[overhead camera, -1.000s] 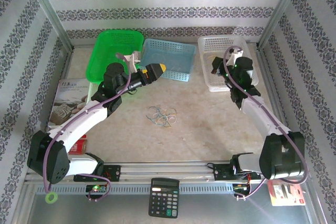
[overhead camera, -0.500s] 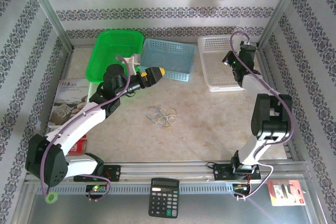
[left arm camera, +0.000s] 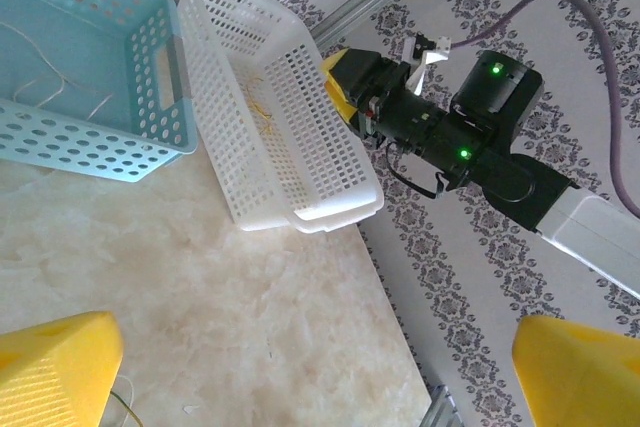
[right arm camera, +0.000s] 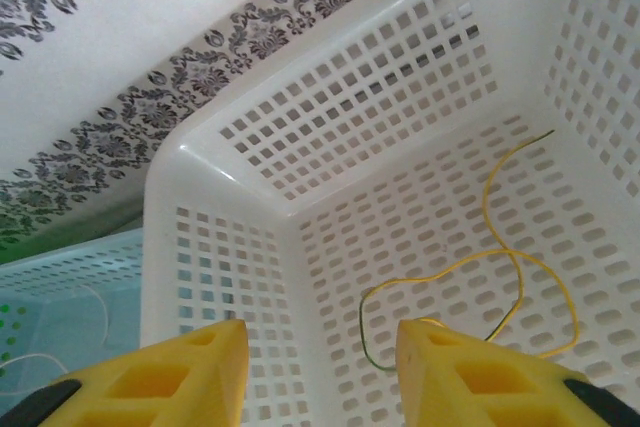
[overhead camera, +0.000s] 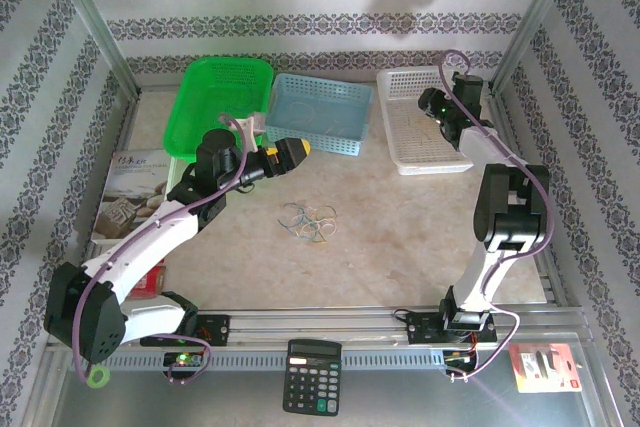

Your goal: Untangle the cables

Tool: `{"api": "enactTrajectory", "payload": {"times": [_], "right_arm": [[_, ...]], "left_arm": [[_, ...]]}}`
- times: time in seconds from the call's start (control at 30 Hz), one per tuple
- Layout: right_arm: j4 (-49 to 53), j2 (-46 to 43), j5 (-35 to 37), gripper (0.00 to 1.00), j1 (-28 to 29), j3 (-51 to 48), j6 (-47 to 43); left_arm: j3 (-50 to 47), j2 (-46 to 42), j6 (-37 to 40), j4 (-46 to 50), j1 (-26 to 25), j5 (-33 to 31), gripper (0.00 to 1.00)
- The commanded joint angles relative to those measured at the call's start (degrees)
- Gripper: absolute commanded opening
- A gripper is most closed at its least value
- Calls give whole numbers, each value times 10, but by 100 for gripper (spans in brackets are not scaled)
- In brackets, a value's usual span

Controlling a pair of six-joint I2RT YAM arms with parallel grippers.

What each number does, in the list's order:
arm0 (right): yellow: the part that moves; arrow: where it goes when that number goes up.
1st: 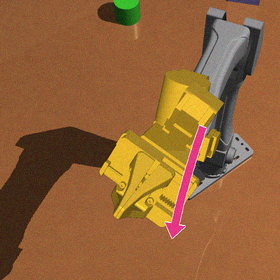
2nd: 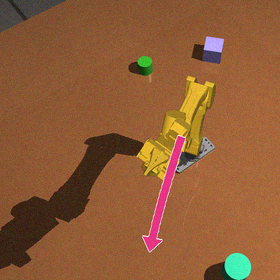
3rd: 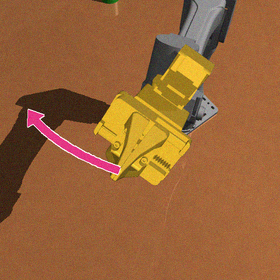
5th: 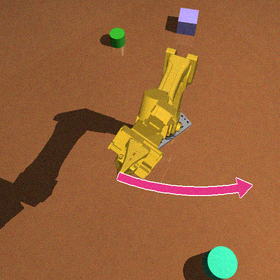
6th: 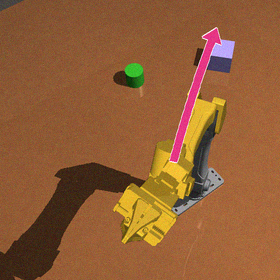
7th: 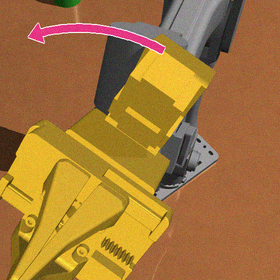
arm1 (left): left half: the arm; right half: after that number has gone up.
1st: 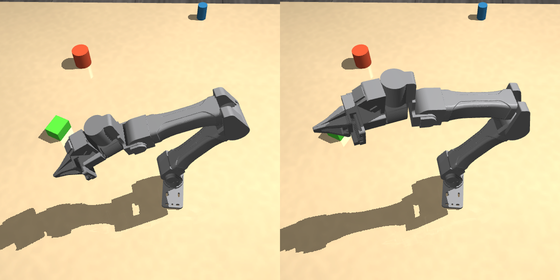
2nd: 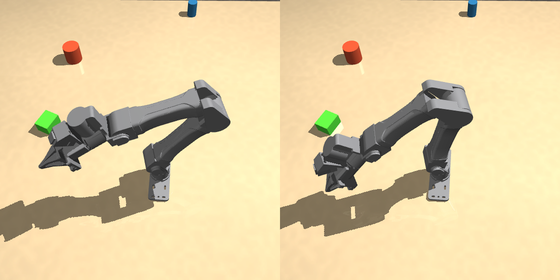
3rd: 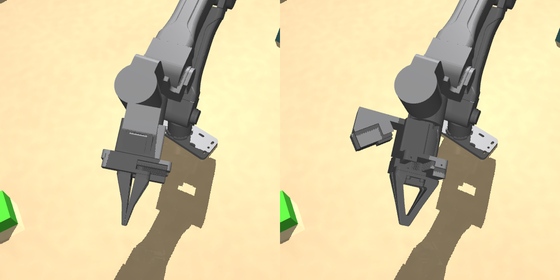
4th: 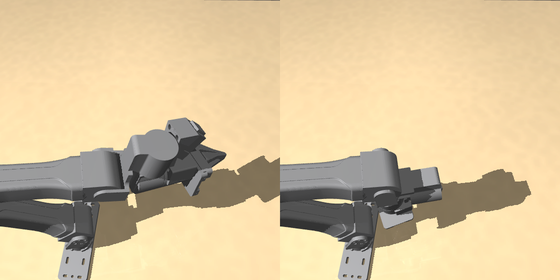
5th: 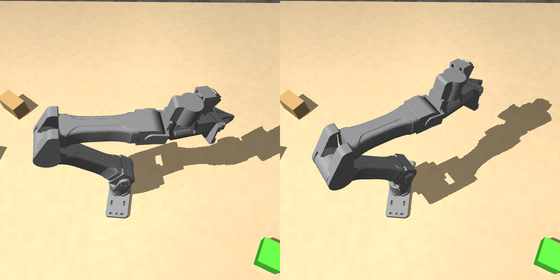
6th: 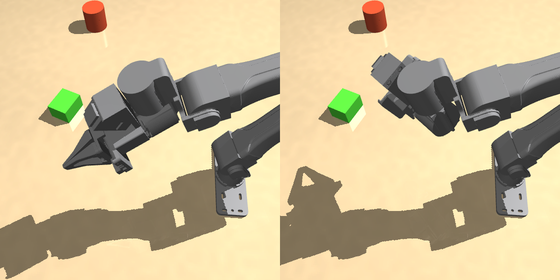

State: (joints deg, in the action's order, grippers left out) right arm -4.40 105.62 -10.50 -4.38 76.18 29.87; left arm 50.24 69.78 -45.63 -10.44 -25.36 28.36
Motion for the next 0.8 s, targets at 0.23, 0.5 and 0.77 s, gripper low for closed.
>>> {"api": "enactTrajectory", "payload": {"times": [0.23,0.5,0.77], "right_arm": [[-33,-128,-36,44,47,-87,-6],[-37,-231,-39,44,149,-193,-28],[-27,-309,6,45,315,-330,-36]], "left_arm": [[-32,-11,22,14,6,-29,100],[-61,-26,25,34,10,-88,100],[-70,-32,38,108,14,-167,100]]}}
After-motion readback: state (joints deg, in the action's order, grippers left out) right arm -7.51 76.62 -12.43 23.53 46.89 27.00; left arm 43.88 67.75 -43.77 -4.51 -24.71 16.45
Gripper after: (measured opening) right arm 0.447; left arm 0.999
